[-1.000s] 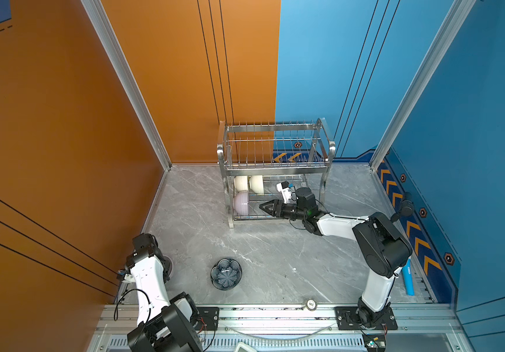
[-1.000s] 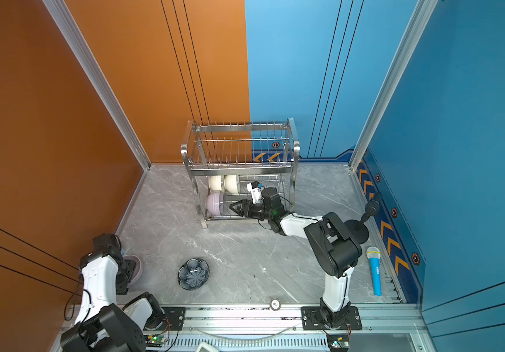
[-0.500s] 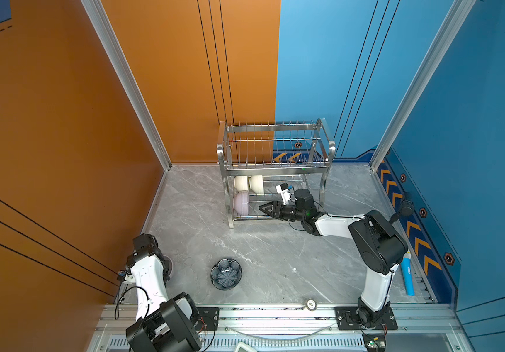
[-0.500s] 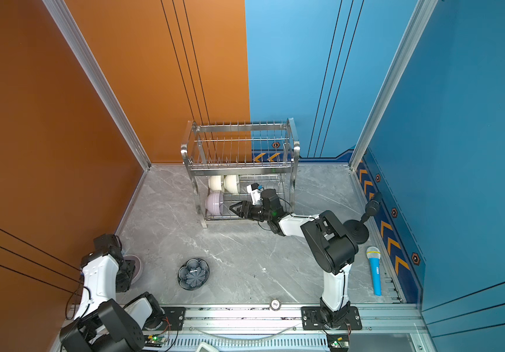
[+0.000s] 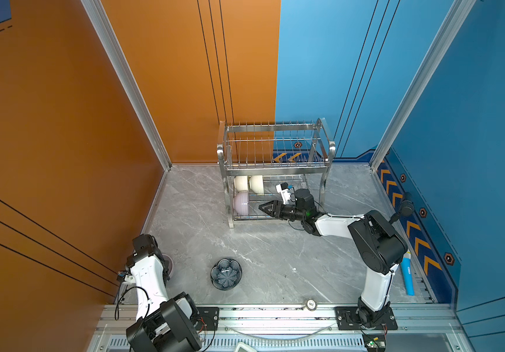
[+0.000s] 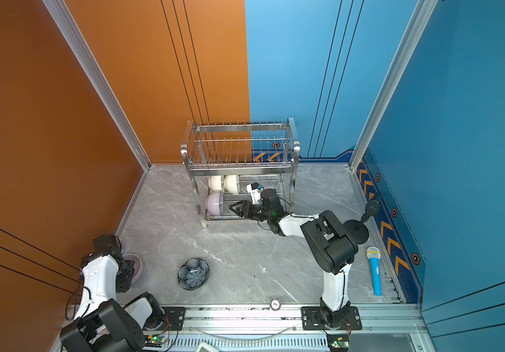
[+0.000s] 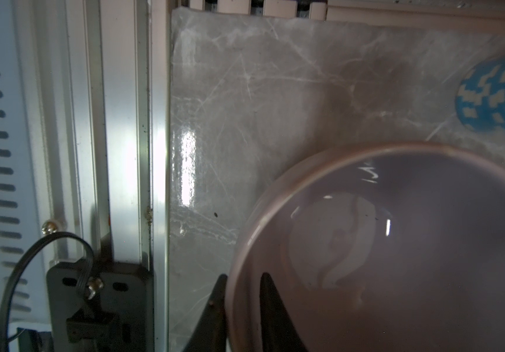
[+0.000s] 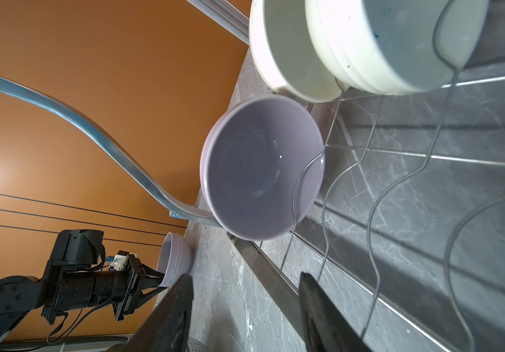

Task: Load bowls into a dish rack
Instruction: Pick up the bowl from the bottom-left of the table.

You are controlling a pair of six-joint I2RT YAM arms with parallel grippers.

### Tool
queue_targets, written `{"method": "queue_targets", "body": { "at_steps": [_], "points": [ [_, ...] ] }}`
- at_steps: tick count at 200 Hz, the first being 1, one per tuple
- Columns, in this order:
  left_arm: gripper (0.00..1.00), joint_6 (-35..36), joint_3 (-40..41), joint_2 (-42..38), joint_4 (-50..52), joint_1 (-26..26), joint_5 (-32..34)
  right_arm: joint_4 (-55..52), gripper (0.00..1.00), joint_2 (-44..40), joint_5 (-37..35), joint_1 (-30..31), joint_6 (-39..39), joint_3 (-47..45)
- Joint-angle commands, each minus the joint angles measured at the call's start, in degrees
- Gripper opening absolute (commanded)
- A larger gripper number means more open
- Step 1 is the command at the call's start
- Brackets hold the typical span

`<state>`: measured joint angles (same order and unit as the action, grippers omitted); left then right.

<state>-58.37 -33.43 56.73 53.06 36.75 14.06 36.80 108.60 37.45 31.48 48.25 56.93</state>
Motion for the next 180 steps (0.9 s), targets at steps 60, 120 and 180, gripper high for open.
{"method": "queue_targets", "body": {
  "at_steps": [60, 120, 180],
  "points": [
    [0.16, 0.0, 0.8, 1.2, 0.2, 0.3, 0.2, 2.6, 0.57, 1.2, 1.2, -0.6, 1.4, 0.0],
    [0.0, 0.5, 1.1, -0.9, 0.4, 0.3, -2.1, 2.9, 0.57, 1.3, 1.5, -0.7, 2.0, 0.2],
    [0.0, 0.5, 1.2, -8.1, 3.6, 0.1, -5.2, 3.4, 0.57, 1.4, 2.0, -0.6, 2.9, 1.6]
  ]
}}
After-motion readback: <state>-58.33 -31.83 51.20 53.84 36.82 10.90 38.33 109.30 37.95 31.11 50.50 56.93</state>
